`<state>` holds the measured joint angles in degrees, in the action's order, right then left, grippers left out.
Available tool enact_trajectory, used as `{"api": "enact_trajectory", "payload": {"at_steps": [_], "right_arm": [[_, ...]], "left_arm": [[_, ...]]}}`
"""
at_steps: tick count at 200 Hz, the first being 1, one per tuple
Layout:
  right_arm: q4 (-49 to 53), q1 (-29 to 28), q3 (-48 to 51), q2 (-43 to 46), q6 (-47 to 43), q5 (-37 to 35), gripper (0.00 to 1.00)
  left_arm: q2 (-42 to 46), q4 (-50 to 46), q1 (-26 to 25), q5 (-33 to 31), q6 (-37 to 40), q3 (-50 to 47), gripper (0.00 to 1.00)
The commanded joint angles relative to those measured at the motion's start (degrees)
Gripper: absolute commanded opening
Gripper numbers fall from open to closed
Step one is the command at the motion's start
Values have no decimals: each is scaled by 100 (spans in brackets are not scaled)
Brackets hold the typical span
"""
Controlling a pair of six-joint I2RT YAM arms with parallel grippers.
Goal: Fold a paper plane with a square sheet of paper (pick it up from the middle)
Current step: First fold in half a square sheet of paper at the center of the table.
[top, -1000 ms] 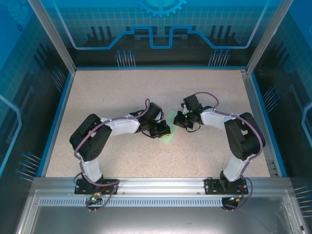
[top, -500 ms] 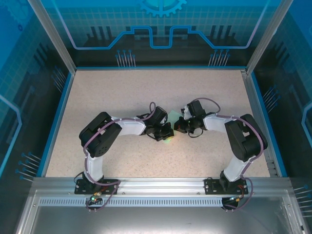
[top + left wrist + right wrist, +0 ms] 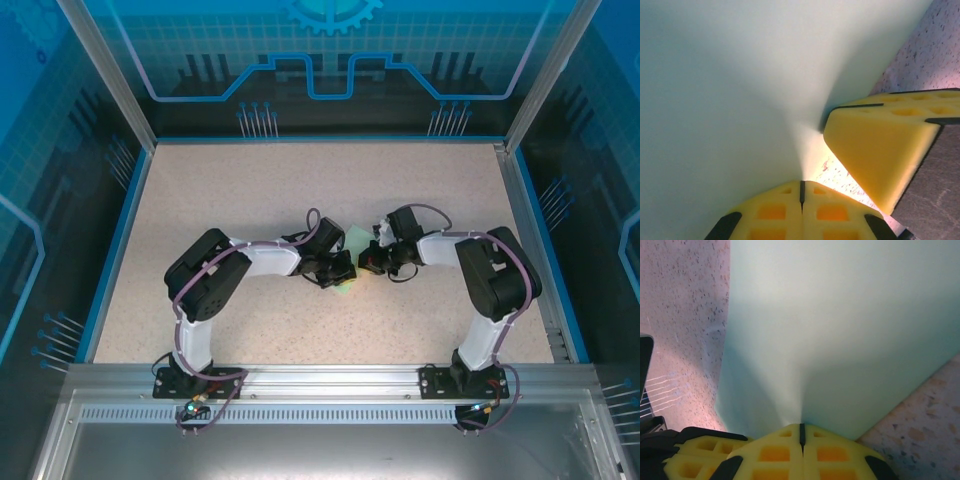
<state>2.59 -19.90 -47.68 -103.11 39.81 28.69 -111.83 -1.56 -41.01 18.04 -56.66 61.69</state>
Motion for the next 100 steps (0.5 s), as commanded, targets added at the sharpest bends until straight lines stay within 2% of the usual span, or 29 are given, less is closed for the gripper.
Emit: {"api": "enact_trajectory", "payload": {"at_steps": [1, 100], "right_arm": [[157, 212, -86, -218, -196, -52, 0], [558, 876, -857, -576, -459, -231, 0]], "left_arm": [[-76, -696, -5, -239, 92, -6, 2], [-95, -1081, -10, -133, 75, -177, 1]]}}
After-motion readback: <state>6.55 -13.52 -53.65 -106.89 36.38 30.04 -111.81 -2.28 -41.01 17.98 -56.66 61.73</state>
